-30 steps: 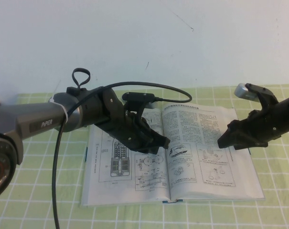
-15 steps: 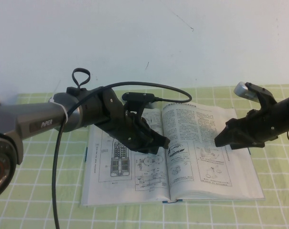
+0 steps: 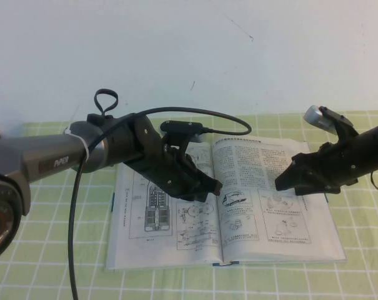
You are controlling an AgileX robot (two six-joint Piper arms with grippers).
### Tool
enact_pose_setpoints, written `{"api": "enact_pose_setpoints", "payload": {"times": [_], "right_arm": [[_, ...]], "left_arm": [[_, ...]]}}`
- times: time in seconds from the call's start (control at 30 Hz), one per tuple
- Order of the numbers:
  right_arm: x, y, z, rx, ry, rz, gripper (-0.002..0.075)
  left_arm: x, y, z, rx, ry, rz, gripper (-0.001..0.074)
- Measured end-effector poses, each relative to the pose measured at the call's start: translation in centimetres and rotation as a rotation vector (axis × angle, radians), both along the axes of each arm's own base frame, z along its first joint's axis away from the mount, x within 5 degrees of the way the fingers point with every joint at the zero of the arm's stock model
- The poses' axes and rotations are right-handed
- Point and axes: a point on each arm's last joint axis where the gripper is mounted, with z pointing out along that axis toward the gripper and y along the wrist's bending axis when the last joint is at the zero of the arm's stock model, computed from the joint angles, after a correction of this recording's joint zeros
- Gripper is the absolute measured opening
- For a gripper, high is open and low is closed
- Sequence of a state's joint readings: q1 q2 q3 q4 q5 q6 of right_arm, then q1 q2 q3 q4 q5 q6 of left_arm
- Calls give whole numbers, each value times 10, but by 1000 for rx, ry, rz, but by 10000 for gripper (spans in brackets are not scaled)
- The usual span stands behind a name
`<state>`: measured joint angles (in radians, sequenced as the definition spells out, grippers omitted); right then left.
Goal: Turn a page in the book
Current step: Open the closed book
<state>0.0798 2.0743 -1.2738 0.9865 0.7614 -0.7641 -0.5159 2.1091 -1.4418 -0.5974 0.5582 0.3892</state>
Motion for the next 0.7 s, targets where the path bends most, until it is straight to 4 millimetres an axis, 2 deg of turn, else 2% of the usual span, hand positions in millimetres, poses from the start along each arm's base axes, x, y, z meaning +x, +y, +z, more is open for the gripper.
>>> {"api": "enact_pose_setpoints", "payload": {"times": [0.33,0.5,0.7], "right_arm": [[-2,-4,-3,-56,25,17,437],[0,-6,3,-109,18,66,437],[1,-12,16,-199,25,86,398]], "left_arm": [[0,0,0,1,3,-4,-4],[0,0,0,1,2,-5,-4],[0,0,0,2,2,-6,-4]]}}
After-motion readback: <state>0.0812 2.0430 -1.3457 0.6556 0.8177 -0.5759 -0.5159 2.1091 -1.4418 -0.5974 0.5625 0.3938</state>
